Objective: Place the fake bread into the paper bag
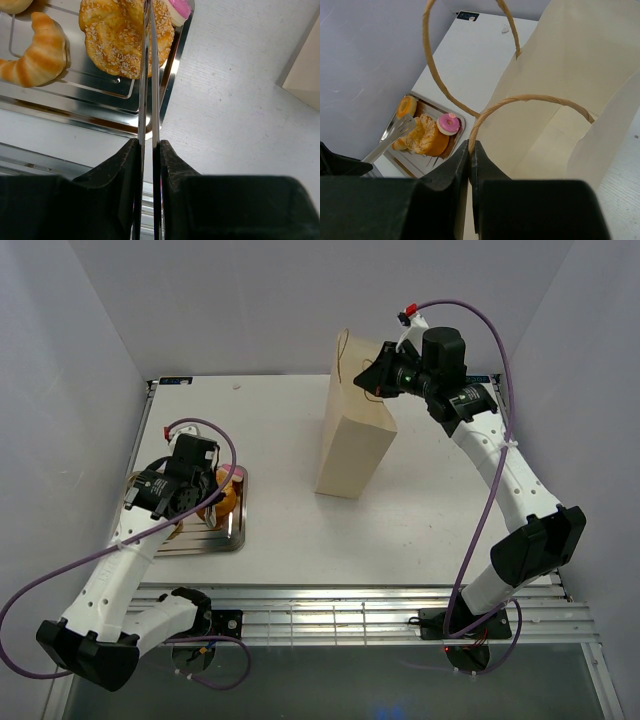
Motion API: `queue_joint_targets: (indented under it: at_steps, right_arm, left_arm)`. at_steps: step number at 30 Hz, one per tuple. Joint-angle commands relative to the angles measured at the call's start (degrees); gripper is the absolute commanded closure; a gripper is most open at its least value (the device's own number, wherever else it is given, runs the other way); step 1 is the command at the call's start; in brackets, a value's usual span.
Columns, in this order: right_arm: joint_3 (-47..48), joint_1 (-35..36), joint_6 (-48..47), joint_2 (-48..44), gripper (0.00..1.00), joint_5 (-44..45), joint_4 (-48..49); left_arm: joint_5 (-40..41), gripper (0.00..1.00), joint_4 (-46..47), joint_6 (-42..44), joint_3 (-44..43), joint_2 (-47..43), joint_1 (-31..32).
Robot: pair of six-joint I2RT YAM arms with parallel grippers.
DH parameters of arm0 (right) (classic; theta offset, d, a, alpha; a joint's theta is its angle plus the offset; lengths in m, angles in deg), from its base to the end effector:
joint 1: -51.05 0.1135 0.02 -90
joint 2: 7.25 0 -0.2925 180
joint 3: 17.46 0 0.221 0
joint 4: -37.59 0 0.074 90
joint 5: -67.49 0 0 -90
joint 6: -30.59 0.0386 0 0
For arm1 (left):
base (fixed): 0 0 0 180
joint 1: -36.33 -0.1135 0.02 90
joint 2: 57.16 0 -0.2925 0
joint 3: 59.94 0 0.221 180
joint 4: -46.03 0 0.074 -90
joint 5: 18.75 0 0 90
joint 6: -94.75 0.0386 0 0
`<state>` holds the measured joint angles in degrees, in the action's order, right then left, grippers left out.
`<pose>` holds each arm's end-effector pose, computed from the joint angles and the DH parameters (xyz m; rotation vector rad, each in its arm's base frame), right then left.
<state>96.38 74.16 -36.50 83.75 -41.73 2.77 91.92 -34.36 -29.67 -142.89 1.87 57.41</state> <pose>0.3048 0.1439 0.4688 -0.2551 1.8360 0.8677 0.1284 -0.0349 0.3621 -0.4204 2.4300 0.0520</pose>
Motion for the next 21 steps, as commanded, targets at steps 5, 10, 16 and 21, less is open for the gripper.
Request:
queue_joint_targets:
  at_steps: [5, 10, 16, 21]
  right_arm:
    - [-1.23, -0.35, -0.42, -1.97, 0.92, -0.29, 2.02]
    - [-1.32, -0.26, -0.42, -2.32, 0.92, -0.29, 2.11]
    - [-1.40, -0.26, -0.42, -2.41, 0.92, -0.11, 2.11]
    - [-1.75, -0.26, -0.15, -2.06, 0.92, -0.55, 2.46]
  left_arm:
    - [-3.61, 0.60, 0.75, 1.80, 0.22, -1.90, -0.34]
    - [-6.07, 0.54, 1.62, 3.73, 1.10, -1.10, -0.34]
    - [-5.73, 0.50, 1.98, 5.58, 1.46, -0.58, -0.34]
    - [-5.46, 0.47, 1.71, 7.78, 1.54, -0.23, -0.34]
